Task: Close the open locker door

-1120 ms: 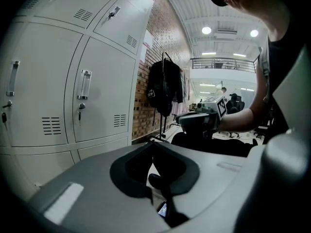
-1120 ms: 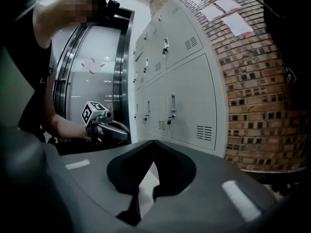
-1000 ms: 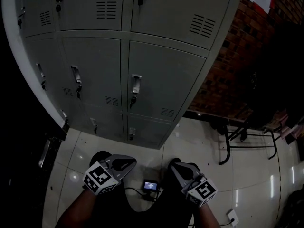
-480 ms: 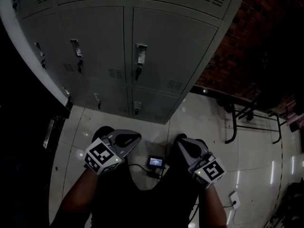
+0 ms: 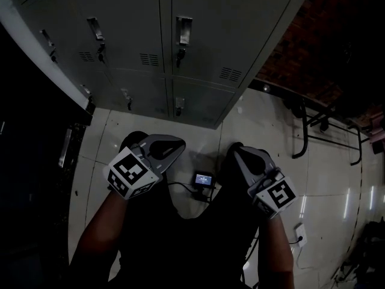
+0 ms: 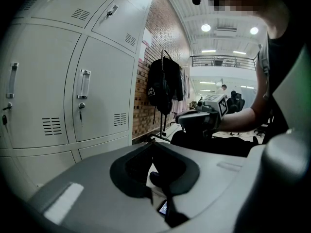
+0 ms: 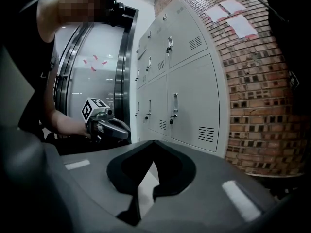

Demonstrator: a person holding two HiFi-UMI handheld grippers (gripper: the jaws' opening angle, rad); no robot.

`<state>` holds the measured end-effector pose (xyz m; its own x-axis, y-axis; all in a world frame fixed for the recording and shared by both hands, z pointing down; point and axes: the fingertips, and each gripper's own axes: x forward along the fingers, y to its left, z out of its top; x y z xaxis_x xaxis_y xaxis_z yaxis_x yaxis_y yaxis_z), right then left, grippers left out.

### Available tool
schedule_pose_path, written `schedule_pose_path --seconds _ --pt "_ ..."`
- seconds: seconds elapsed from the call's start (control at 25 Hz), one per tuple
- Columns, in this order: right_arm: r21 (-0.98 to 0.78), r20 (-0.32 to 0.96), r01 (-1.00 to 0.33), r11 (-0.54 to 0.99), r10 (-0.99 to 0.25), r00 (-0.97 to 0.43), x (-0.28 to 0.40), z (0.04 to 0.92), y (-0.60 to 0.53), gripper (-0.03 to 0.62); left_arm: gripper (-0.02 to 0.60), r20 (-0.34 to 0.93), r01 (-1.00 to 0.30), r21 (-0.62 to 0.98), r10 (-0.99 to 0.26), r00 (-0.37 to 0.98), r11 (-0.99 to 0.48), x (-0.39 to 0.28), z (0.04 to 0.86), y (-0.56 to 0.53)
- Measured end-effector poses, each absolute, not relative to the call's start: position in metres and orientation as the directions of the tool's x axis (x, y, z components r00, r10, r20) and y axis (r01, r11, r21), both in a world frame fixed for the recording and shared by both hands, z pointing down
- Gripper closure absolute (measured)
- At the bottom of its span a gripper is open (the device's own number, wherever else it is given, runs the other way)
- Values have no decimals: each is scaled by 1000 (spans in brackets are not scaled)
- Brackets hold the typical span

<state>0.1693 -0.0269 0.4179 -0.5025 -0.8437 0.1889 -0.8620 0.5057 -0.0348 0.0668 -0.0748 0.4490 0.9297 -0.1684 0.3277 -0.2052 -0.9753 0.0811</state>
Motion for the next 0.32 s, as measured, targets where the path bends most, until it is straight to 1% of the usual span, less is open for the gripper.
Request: schedule_pose_path --seconds 0.32 --pt "-24 185 -867 497 -850 -492 169 418 -26 592 569 331 -203 84 -165 929 -976 66 450 -73"
